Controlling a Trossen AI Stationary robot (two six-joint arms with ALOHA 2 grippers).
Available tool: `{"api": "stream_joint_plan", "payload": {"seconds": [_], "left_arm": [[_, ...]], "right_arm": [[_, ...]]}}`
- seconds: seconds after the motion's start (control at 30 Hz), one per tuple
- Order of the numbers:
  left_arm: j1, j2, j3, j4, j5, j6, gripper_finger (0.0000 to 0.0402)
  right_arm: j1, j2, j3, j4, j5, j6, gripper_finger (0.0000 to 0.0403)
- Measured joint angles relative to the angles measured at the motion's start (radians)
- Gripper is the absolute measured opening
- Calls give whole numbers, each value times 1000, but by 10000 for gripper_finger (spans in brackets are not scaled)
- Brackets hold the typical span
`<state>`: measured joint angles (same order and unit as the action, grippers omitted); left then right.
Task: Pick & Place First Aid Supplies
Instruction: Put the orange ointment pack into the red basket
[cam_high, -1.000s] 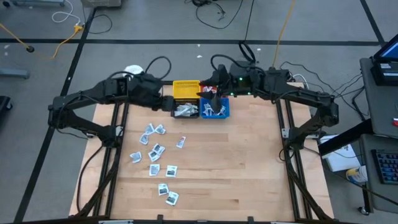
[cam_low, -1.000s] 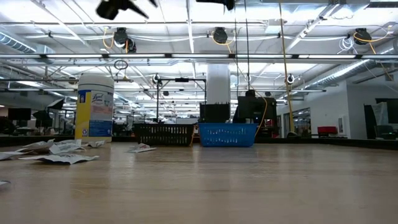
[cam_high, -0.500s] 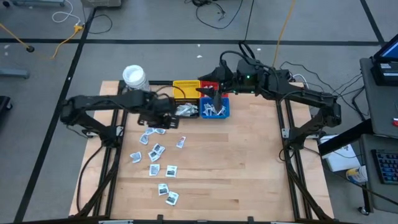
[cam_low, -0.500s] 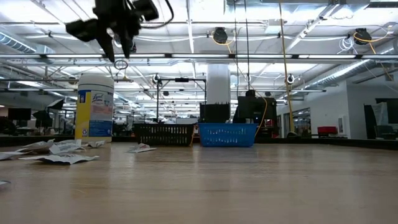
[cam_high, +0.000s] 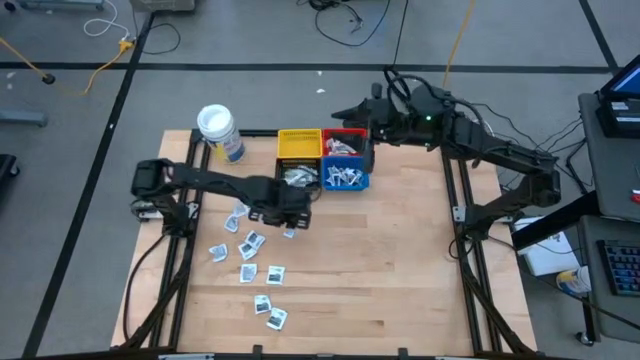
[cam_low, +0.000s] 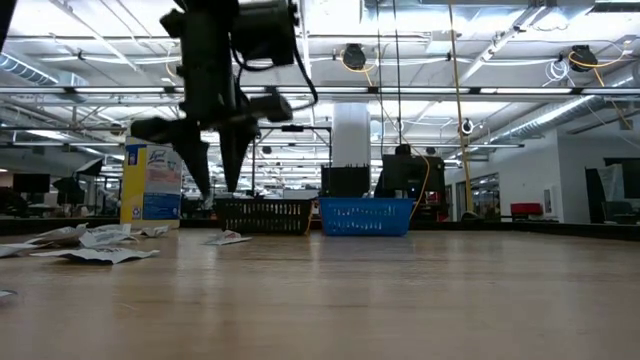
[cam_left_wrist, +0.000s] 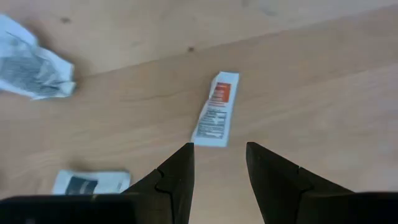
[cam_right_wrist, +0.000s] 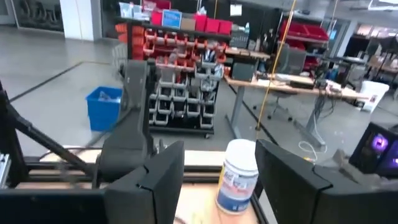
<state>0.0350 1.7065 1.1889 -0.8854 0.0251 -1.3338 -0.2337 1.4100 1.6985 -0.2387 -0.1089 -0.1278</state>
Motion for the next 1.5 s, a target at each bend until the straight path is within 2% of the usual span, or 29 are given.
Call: {"api": "stream_joint_plan", "payload": {"seconds": [0.27,0.47,0.57,0.7,0.8,0.93,1.2,1.5], "left_arm": [[-27,158,-1,37,-9,-22,149],[-31,205,2,109,2,17,144],[-31,208,3,100,3,19,111],[-25,209,3,72,2,43,27],[-14,201,1,72,15,85,8],[-5,137,-5,97,-37,127,2],[-6,-107,-2,148,-172,341,1],[-2,-315,-2,217,-184,641,0]], "right_arm": [[0,-17,-1,-17,-68,-22,192],[0,-15,-1,-26,-79,-21,192],[0,-15,-1,-20,-79,-24,192],[0,-15,-1,-22,-79,-36,192],[0,-15,-1,-20,-78,-41,192],[0,-15,-1,-23,-79,-41,192],[-2,-15,-1,-20,-77,10,192],[-2,-15,0,-5,-76,107,192]]}}
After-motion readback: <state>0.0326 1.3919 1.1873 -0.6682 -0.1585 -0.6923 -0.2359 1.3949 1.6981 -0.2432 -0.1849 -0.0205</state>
